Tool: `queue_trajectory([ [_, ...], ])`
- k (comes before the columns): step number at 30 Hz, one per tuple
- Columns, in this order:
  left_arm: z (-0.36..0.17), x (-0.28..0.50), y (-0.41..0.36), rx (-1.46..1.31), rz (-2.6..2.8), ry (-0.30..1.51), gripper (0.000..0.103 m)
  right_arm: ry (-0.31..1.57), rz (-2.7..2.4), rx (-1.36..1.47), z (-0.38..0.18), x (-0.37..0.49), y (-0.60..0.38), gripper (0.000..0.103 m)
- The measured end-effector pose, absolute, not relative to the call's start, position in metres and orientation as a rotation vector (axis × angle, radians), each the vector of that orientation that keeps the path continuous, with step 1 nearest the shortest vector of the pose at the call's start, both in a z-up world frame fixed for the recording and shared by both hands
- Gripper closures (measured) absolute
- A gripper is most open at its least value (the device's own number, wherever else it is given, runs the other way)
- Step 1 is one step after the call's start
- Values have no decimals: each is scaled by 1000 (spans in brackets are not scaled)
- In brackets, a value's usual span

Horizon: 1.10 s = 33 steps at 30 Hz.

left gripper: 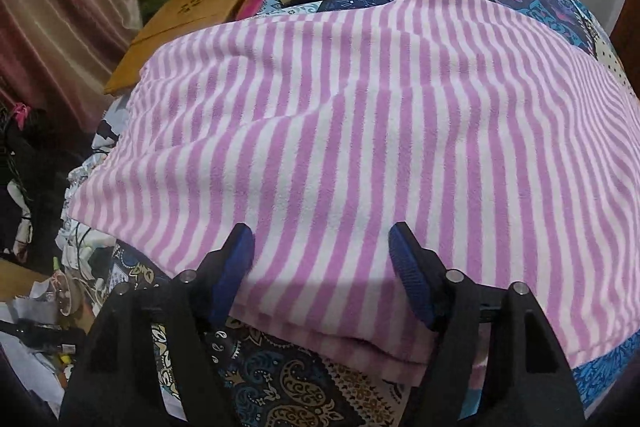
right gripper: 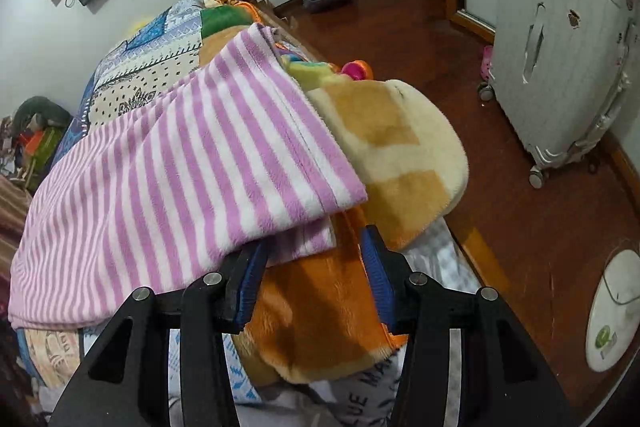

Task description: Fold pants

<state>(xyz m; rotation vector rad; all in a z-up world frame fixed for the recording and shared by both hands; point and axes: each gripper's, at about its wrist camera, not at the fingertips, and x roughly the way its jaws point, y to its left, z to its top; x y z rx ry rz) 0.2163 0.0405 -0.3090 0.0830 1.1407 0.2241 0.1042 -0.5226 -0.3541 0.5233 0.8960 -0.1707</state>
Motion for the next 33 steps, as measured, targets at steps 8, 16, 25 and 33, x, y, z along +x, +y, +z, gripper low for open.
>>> queue_trajectory([
  [8, -308, 221, 45, 108, 260, 1136, 25, 812, -224, 401, -334, 104, -519, 98],
  [16, -307, 217, 64, 130, 308, 1140, 25, 812, -252, 308, -324, 112, -532, 98],
  [25, -317, 212, 91, 63, 304, 1151, 10, 914, -276, 218, -353, 128, -532, 99],
  [33, -321, 207, 103, 72, 317, 1136, 6, 929, -302, 256, -345, 113, -558, 99],
])
